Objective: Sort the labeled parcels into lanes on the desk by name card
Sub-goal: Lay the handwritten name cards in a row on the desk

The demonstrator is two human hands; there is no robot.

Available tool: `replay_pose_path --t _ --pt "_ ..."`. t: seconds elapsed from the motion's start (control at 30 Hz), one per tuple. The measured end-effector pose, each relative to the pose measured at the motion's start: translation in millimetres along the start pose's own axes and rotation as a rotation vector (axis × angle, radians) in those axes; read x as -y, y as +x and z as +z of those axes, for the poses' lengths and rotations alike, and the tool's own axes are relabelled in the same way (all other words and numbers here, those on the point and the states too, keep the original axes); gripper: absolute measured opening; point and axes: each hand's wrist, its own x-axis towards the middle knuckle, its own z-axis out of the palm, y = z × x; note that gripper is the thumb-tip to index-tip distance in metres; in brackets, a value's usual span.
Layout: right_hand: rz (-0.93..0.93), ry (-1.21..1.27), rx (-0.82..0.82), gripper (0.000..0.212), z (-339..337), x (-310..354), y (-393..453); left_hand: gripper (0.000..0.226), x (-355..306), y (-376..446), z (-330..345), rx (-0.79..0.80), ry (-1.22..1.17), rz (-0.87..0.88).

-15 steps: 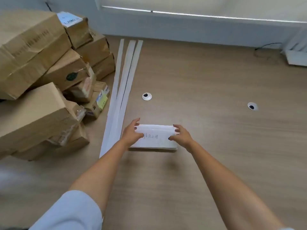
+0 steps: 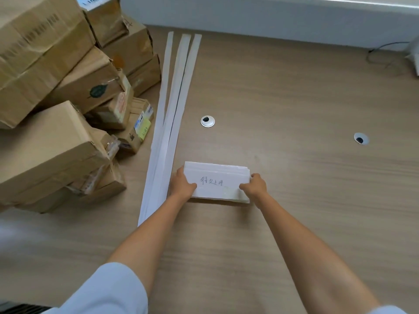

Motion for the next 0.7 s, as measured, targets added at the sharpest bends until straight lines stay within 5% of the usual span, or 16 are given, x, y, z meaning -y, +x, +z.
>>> replay_pose_path --t 0.13,0.23,0.7 --pt "0.111 0.149 -0.043 0.031 0.5 6.3 1.4 0.059 -5.1 6.0 1.5 -0.004 -0.064 -0.17" --pt "0.052 0.214 -0.084 0.034 -9.0 11.2 6.8 0.049 -7.4 15.0 -6.9 -0.009 -0.172 -0.256" --pt "-0.03 0.493 -0.37 0.028 -66.8 62.0 51.1 0.045 -87.5 74.2 -41.6 0.05 -0.583 -0.071"
